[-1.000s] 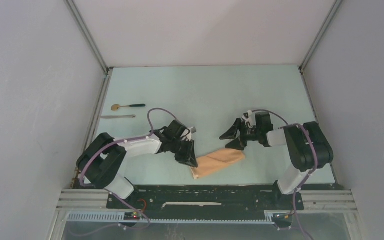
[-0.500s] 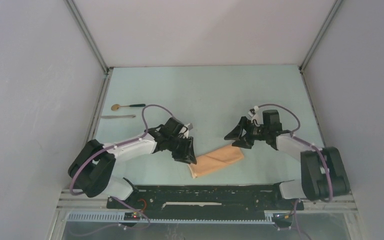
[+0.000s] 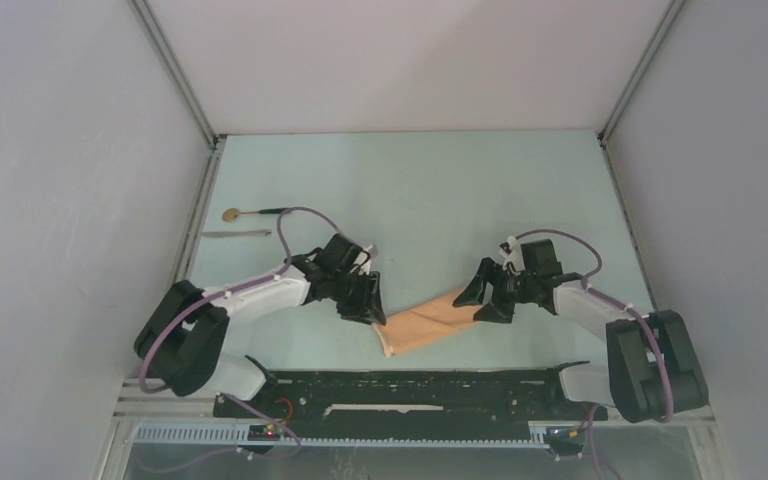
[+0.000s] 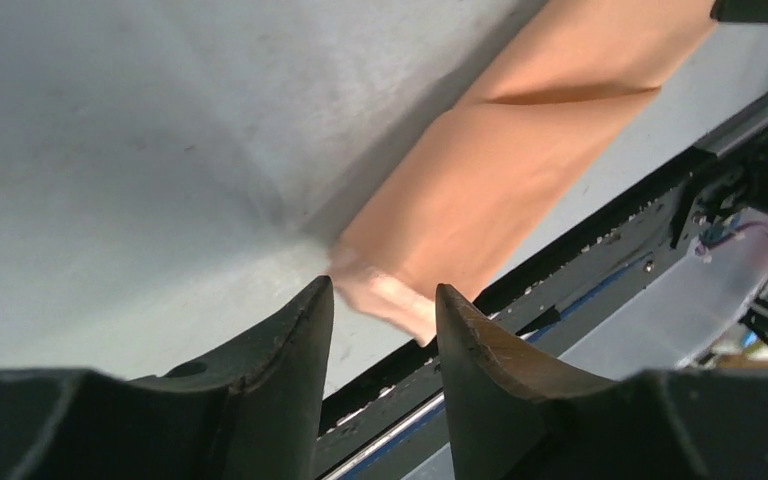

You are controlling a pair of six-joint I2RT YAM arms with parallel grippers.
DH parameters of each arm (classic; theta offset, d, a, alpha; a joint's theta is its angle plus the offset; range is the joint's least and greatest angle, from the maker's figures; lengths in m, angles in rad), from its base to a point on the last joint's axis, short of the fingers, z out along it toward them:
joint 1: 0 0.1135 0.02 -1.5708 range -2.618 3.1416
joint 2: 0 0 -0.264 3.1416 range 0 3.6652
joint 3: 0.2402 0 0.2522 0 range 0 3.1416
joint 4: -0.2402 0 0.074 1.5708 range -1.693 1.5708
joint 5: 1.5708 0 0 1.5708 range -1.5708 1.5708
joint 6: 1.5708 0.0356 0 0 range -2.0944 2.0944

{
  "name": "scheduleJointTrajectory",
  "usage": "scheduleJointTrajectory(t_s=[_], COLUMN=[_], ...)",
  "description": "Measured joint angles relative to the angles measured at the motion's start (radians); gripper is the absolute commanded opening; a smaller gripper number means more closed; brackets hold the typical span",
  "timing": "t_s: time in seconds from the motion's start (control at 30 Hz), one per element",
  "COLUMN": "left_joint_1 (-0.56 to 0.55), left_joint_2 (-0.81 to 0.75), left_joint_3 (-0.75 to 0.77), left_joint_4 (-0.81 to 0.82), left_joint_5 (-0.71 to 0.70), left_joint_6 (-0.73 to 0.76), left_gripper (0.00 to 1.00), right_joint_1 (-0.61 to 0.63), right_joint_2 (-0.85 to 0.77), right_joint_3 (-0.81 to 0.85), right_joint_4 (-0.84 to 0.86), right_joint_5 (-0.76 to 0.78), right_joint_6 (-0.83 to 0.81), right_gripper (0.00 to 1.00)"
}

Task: Fold the napkin into a case and place the utensils inside
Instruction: Pick up the spoon from the corner of the board.

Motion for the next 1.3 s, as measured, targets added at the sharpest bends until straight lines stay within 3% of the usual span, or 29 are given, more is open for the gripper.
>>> scheduleJointTrajectory(t_s=[0.03,0.1,0.13,0.3,0.4,0.53,0.63,0.83,1.3], left_joint_1=[0.008,0.043,0.067,0.324,0.507,0.695,0.76,0.775,0.836], left_joint_2=[-0.019,-0.099,-0.15,-0.417,-0.422,-0.234,-0.061,0.31,0.84], left_joint_3=[-0.011,-0.032,-0.039,-0.034,0.032,0.186,0.306,0.639,1.347], left_joint_4=[-0.008,-0.019,-0.022,-0.039,-0.117,-0.219,-0.27,-0.419,-0.696], left_joint_5=[-0.012,-0.04,-0.056,-0.189,-0.344,-0.522,-0.607,-0.732,-0.768], left_joint_6=[-0.004,-0.019,-0.025,-0.096,-0.154,-0.264,-0.335,-0.538,-0.809], left_gripper=[0.52,0.77,0.83,0.88,0.89,0.81,0.81,0.83,0.79], right_joint_1=[0.008,0.039,0.067,0.203,0.255,0.281,0.283,0.283,0.254], right_joint_2=[-0.006,-0.034,-0.062,-0.208,-0.233,-0.225,-0.205,-0.184,-0.18], right_joint_3=[0.0,0.006,0.016,0.114,0.169,0.199,0.203,0.203,0.204], right_joint_4=[-0.006,-0.034,-0.062,-0.158,-0.188,-0.207,-0.214,-0.234,-0.273], right_joint_5=[0.01,0.043,0.072,0.194,0.245,0.267,0.266,0.264,0.266], right_joint_6=[0.0,-0.001,-0.001,-0.016,-0.034,-0.059,-0.07,-0.091,-0.108], right_gripper=[0.85,0.86,0.87,0.87,0.87,0.87,0.87,0.86,0.86])
